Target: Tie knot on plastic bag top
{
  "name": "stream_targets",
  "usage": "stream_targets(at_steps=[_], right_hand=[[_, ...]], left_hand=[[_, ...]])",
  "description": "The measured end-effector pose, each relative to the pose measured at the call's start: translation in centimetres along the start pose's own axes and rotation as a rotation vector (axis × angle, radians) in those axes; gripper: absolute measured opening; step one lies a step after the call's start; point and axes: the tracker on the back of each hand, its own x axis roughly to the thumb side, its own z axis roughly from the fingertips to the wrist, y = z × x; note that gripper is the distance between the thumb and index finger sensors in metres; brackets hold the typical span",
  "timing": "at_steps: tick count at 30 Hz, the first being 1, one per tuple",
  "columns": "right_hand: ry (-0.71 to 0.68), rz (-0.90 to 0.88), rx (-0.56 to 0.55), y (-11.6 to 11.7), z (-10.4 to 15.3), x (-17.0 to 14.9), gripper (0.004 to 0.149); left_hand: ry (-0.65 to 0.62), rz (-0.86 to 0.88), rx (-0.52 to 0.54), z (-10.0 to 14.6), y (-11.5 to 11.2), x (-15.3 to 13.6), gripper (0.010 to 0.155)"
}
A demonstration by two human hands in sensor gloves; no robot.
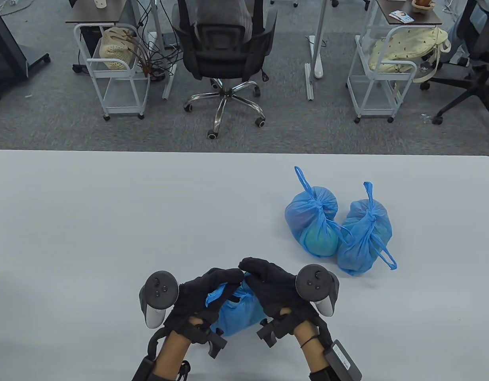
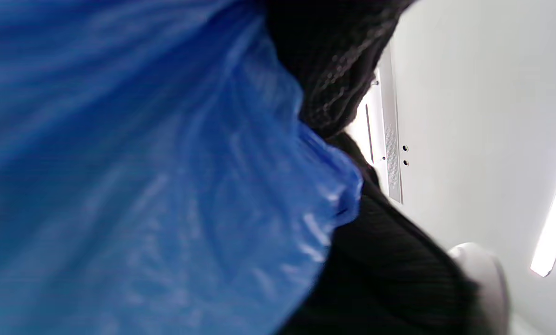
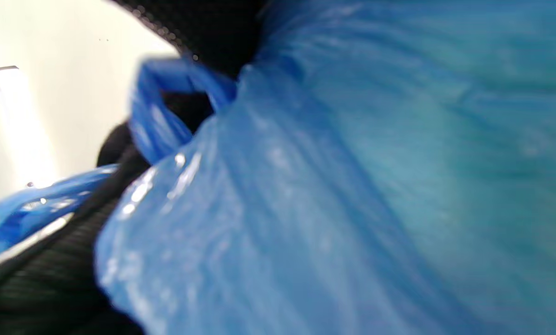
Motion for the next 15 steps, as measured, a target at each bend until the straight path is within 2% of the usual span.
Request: stream_targets(at_steps=[7, 15], right_hand=[[0.006, -0.005, 0.027, 0.5, 0.0, 0.1, 0.047], [0.002, -0.074, 0.022, 0.6, 0.1, -0.1, 0.050]], left_hand=[[-0.103, -0.351, 0.152, 0.7, -0.1, 1.7, 0.034], [-0.112, -0.362, 0.207, 0.9, 0.1, 1.6, 0.034]])
